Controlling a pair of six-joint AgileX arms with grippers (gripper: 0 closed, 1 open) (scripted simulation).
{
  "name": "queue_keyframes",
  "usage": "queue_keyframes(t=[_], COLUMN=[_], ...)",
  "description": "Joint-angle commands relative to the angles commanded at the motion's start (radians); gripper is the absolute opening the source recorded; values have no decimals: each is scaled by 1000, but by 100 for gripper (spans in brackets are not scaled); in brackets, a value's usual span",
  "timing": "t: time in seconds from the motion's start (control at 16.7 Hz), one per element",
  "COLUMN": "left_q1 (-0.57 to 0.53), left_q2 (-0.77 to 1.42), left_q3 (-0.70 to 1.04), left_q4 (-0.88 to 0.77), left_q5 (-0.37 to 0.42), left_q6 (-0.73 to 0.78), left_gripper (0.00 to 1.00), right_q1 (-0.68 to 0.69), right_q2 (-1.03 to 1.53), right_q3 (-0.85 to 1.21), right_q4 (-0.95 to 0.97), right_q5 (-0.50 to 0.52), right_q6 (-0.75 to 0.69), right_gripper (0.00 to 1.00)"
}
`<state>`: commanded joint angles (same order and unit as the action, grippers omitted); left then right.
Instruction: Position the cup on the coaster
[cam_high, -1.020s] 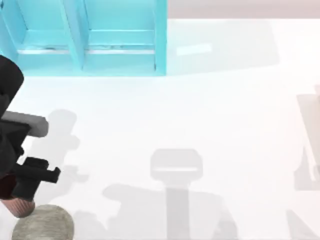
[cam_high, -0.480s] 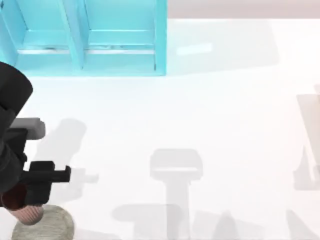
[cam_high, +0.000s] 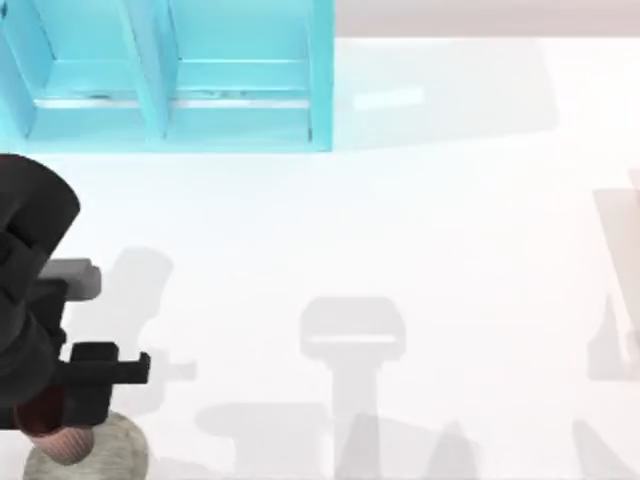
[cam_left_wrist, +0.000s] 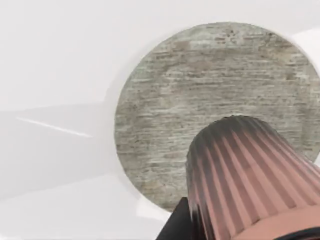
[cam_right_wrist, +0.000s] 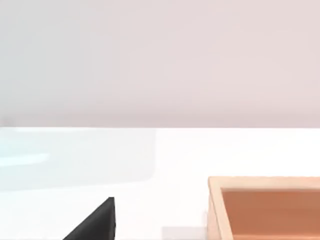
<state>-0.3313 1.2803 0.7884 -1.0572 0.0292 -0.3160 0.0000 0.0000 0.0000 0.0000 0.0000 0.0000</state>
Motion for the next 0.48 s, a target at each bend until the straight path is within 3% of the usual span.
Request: queue_keyframes(t=[0.24, 0.48], left_q1=[-1, -4], left_q2=[32, 47], left_q3=[-102, -124], left_q4=[164, 188], left_q5=[-1, 1], left_q6=[-3, -3], left_gripper=[0, 0], right_q1=[0, 0], right_q2=[0, 0], right_q3=[0, 0], right_q4=[0, 0], right_q5=[0, 0], right_q6=[0, 0], right_gripper=[100, 100])
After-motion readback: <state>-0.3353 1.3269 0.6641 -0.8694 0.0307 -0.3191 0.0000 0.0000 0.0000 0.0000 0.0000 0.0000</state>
